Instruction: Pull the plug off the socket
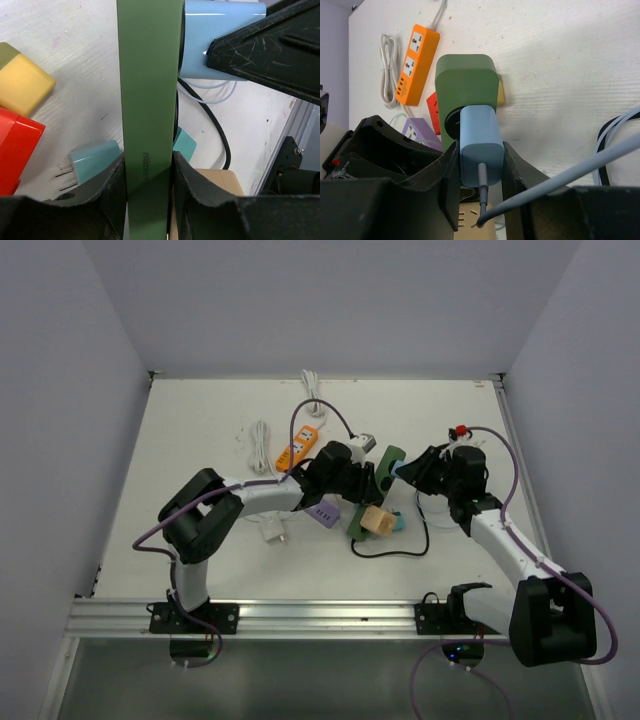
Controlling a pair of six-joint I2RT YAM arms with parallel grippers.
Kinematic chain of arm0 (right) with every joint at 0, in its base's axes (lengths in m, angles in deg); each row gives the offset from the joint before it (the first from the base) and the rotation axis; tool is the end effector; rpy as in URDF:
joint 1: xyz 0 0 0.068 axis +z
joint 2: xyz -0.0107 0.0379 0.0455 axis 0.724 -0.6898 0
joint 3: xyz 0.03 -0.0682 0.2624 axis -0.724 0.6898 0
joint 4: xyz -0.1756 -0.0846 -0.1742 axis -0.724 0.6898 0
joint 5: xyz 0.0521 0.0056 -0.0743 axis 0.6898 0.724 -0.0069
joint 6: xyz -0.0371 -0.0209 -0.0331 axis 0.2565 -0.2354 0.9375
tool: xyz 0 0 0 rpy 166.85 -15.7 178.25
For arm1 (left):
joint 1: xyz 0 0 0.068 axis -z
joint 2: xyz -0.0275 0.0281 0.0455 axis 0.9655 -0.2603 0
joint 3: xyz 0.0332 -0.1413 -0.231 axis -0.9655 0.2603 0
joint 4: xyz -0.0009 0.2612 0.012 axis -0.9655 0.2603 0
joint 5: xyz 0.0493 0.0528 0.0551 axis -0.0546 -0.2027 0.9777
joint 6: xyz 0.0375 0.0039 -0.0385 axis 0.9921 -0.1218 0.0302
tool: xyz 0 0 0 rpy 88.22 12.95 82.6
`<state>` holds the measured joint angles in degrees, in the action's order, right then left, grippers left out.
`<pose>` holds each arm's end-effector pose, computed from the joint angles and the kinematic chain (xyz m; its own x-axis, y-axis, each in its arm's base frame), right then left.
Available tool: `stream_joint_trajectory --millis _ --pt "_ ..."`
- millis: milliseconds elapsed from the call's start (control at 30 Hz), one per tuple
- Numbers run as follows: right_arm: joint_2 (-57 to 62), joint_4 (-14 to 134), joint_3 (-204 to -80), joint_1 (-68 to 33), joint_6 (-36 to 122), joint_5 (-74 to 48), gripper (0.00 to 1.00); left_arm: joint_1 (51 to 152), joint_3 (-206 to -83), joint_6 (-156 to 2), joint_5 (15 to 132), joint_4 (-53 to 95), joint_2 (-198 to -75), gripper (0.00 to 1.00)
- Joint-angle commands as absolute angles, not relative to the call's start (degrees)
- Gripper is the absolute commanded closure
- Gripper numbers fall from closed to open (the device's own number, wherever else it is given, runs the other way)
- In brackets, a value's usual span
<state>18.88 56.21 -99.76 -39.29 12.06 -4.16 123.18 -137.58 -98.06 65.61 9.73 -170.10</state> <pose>0.2408 0.0401 0.2252 -0.5903 0.5199 -0.6174 -0.0016 0.7641 0.6451 0.2713 -0.3189 0.1834 -0.7578 0.0633 -0.6494 0.5532 0.5901 -0.5880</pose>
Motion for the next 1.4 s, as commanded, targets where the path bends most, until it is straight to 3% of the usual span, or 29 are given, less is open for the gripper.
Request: stream_joint_trajectory --millis 0,200,433,667,833,1133,1367 --pt "21.1 56.2 -100.9 -39.0 14.6 -6.7 1.00 124.1 -143.1 -93.3 69.9 13.6 -169.8 1.00" --pt "23.4 61.4 -102.8 -38.7 17.4 -8.6 1.00 124.3 -143.6 -92.6 70.8 15.8 -172.5 1.00" --pt "25.7 57.6 -99.3 -39.0 15.5 -5.2 1.00 118.3 -132.6 -103.7 54.7 -8.3 -170.9 1.00" --pt "26.1 53.4 -97.2 -41.8 12.3 0.9 1.00 117.4 -132.1 -101.1 54.2 -8.5 -167.1 1.00" --pt "26.5 58.9 -100.0 -42.2 15.0 -2.0 1.00 117.3 -133.3 -99.9 56.9 -4.4 -167.8 1.00" --pt "25.1 66.4 -104.0 -41.3 17.7 -6.2 1.00 122.5 -143.4 -93.7 72.7 12.9 -171.1 1.00" --pt "25.9 67.8 -104.6 -39.8 18.9 -8.2 1.00 123.0 -145.8 -94.6 74.2 16.1 -172.1 1.00"
